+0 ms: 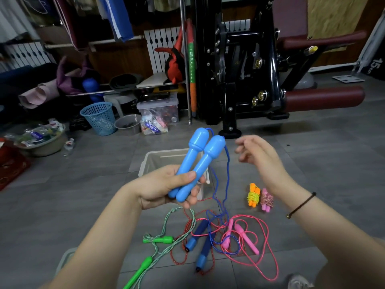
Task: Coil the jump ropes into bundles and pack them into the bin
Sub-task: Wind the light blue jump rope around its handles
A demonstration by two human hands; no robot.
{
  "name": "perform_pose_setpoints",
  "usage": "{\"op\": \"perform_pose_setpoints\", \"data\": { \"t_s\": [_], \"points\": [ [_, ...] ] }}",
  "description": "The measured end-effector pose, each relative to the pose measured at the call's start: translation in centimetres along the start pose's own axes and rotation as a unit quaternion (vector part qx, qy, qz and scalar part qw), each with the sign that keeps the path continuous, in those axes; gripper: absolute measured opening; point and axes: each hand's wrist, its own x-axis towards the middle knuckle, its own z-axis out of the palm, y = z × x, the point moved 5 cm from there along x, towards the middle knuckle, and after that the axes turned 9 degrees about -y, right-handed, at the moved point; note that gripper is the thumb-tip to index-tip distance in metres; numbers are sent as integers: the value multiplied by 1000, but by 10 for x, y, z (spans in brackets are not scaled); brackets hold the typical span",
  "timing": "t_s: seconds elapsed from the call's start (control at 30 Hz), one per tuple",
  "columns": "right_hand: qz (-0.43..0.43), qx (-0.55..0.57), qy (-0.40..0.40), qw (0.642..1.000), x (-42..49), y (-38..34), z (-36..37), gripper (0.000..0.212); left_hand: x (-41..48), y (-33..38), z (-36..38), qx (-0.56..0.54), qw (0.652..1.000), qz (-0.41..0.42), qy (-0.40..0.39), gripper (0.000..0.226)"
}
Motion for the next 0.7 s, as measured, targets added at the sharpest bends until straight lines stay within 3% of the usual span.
{"op": "perform_pose_setpoints", "data": {
  "t_s": [0.07,0.13,0.27,0.4,0.57,0.63,0.7],
  "points": [
    [-34,-82,-74,993,2,8,13,48,1,-2,5,-3,999,-3,-39,36],
    [9,-93,-162,982,0,27,35,60,7,-4,14,4,998,-10,-58,35],
    [65,-170,-261,948,-10,50,78,14,18,-7,9,26,999,-25,39,20],
    [54,-320,-312,893,-13,50,94,7,15,-12,-21,121,974,-103,162,15],
    [55,-422,-298,855,-5,42,79,35,20,-30,-31,352,884,-256,167,22],
    [44,-466,-281,838,-1,37,73,38,20,-44,-31,415,838,-330,131,26],
    [16,-544,-268,795,-1,34,72,45,20,-58,-23,471,784,-398,64,27]
  ]
}}
